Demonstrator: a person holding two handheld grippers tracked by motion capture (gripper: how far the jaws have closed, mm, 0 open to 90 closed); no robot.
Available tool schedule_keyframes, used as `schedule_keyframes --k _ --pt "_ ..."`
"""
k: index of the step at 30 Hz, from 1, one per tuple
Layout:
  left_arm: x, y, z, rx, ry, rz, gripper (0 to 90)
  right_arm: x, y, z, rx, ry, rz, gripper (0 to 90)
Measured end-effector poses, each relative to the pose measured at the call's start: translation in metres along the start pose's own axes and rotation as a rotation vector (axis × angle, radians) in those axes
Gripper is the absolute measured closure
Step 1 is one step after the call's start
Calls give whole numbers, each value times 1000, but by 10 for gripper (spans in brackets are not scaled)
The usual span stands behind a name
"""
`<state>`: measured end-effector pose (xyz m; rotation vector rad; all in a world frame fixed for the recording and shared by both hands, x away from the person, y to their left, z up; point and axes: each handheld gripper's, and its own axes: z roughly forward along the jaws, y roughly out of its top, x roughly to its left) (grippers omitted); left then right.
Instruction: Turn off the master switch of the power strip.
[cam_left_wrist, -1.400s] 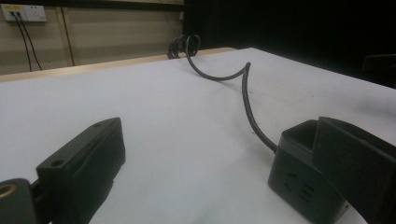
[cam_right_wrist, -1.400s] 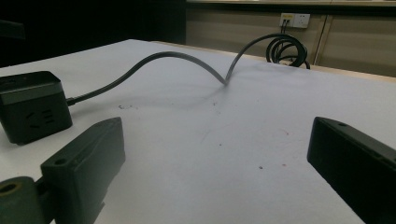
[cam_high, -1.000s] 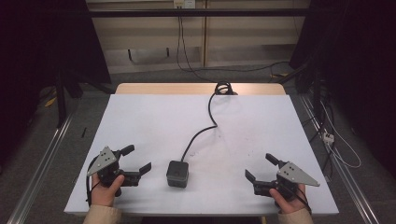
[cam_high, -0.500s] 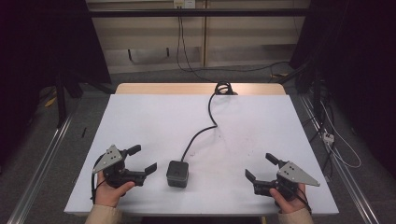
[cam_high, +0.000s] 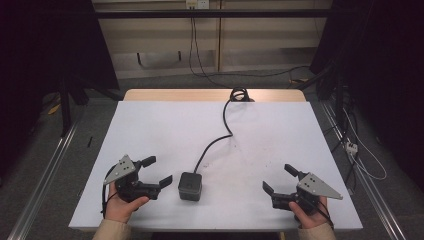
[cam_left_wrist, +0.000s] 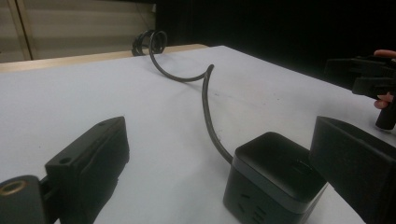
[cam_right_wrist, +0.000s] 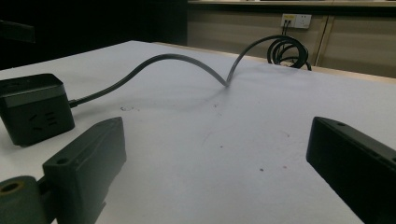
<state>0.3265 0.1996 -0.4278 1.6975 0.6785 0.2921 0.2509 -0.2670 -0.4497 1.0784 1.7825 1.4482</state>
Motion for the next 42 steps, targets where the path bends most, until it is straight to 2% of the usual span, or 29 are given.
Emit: schedule_keyframes --k 13,21,27,36,38,40,42 --pt "-3 2 6 -1 -21 -5 46 1 0 0 1 4 -4 45" --pt "-5 5 9 5 -55 -28 56 1 0 0 1 3 -5 47" --pt "-6 5 11 8 -72 -22 84 1 0 0 2 3 -5 48" --pt "-7 8 12 8 -77 -15 174 1 1 0 1 1 -7 50" --pt "-7 9 12 9 -82 -11 209 1 1 0 0 -1 -9 50" --pt "-8 9 13 18 -80 2 285 1 1 0 -1 -2 -9 50" --pt "-8 10 14 21 -77 9 309 1 1 0 -1 -1 -9 51"
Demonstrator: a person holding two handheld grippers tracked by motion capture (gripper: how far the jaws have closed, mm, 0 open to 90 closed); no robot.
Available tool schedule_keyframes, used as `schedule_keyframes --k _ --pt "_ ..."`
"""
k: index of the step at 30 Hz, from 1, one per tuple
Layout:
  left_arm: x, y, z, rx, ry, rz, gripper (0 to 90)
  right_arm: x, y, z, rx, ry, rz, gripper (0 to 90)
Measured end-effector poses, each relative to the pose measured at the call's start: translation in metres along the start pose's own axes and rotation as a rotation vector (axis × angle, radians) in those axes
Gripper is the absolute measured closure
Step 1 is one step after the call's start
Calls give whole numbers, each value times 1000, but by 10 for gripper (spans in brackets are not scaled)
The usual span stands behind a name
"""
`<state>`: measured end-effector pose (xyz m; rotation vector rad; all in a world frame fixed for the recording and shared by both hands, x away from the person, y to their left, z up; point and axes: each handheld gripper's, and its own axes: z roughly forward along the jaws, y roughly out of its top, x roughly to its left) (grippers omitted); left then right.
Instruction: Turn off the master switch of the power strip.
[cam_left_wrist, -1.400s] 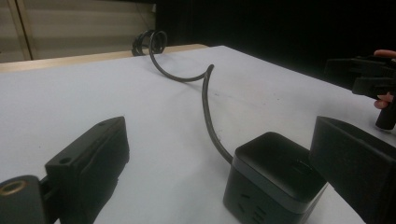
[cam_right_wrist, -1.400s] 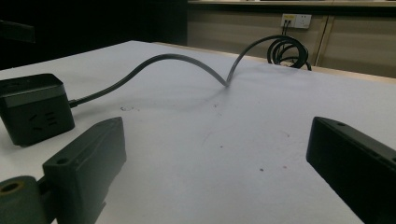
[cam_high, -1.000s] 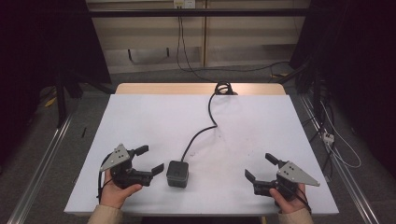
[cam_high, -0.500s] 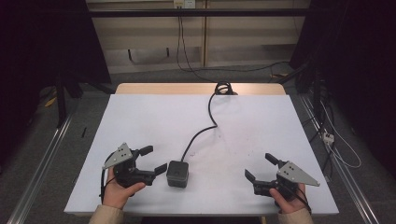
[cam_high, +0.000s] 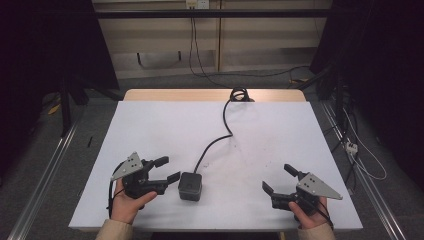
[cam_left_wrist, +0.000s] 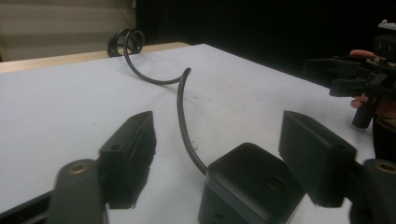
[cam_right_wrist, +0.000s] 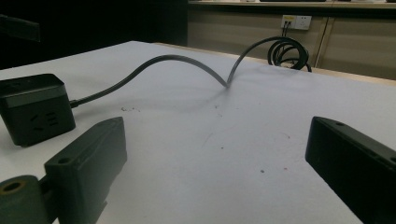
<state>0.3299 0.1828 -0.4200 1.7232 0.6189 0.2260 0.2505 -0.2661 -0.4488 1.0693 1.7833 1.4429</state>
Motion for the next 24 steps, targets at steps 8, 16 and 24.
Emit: schedule_keyframes --k 8,16,24 --pt "-2 1 5 20 -22 15 449 0 0 0 -1 3 2 51" --pt "-2 1 6 35 -36 19 503 0 0 0 -2 4 3 51" --pt "-3 2 6 41 -83 -9 582 0 0 0 -2 3 2 52"
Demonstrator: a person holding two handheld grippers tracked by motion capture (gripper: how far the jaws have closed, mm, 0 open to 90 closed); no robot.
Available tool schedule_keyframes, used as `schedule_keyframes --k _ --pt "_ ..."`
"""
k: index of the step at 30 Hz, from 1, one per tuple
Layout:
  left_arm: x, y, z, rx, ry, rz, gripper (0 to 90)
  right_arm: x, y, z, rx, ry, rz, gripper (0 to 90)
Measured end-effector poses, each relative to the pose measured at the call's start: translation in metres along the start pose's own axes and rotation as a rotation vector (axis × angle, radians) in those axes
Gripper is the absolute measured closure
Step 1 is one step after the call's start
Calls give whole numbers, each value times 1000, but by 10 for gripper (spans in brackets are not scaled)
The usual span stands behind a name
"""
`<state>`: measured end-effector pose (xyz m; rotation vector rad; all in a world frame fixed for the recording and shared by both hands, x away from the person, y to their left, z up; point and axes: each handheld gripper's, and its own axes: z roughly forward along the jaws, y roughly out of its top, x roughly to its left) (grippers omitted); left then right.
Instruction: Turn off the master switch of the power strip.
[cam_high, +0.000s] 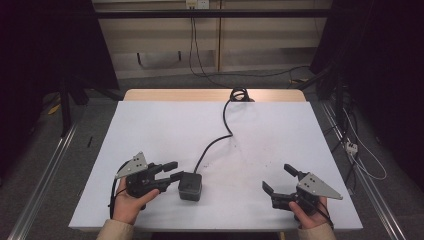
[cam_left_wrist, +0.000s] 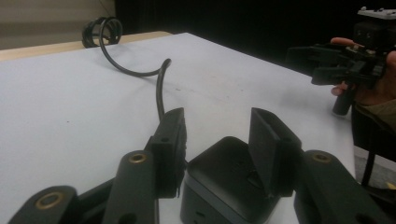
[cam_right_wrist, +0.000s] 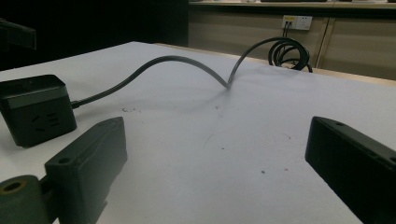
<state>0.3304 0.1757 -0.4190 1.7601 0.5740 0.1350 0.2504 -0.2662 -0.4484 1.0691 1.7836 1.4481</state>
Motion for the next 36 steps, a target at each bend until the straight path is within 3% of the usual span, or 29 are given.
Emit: schedule_keyframes --k 18,36 --pt "-2 3 3 16 -57 -18 764 0 0 0 2 5 -2 55" --pt "-7 4 10 41 -97 -25 816 0 0 0 5 8 -4 55"
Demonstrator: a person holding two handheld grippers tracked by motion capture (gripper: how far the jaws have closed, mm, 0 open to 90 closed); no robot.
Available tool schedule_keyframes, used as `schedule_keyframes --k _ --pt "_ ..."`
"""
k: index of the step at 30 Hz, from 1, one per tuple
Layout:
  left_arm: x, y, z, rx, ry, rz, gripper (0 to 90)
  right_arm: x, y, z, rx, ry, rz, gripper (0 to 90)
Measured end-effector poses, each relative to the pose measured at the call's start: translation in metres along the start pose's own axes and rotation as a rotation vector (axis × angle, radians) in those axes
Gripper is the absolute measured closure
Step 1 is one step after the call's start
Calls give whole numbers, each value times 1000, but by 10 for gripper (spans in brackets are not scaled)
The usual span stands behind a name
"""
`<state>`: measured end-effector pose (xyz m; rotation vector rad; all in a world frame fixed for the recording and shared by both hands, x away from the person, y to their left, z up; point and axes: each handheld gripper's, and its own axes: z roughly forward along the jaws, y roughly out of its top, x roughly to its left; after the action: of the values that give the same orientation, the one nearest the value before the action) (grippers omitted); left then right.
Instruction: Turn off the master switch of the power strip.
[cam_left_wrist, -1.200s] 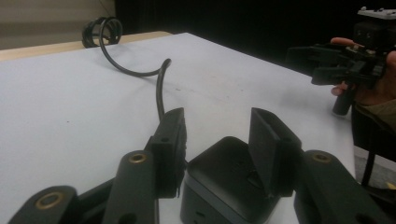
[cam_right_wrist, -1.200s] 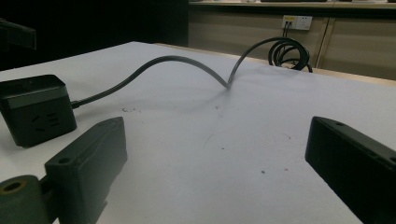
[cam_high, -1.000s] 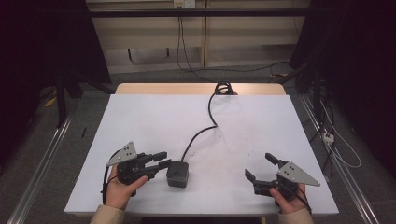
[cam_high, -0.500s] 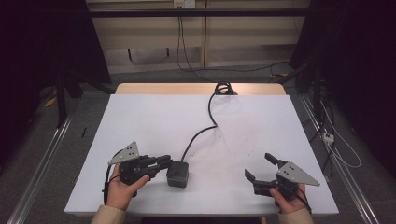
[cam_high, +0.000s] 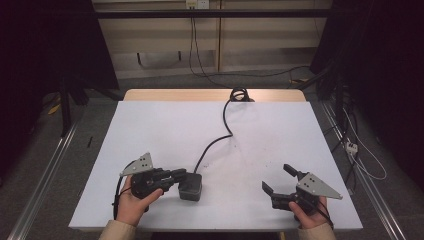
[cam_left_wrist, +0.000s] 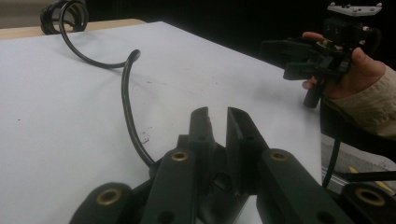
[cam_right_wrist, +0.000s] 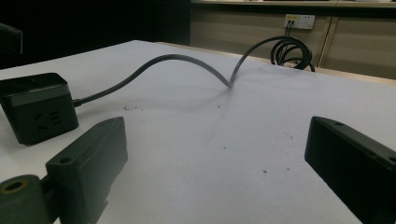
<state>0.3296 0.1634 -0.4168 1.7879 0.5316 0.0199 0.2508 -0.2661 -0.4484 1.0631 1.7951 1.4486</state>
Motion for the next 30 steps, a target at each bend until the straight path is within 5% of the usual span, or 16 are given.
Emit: schedule_keyframes --k 17,30 --pt "-3 1 6 48 -30 -19 900 0 0 0 -1 1 0 56" --pt "-4 1 8 130 -12 -8 900 0 0 0 1 4 0 56"
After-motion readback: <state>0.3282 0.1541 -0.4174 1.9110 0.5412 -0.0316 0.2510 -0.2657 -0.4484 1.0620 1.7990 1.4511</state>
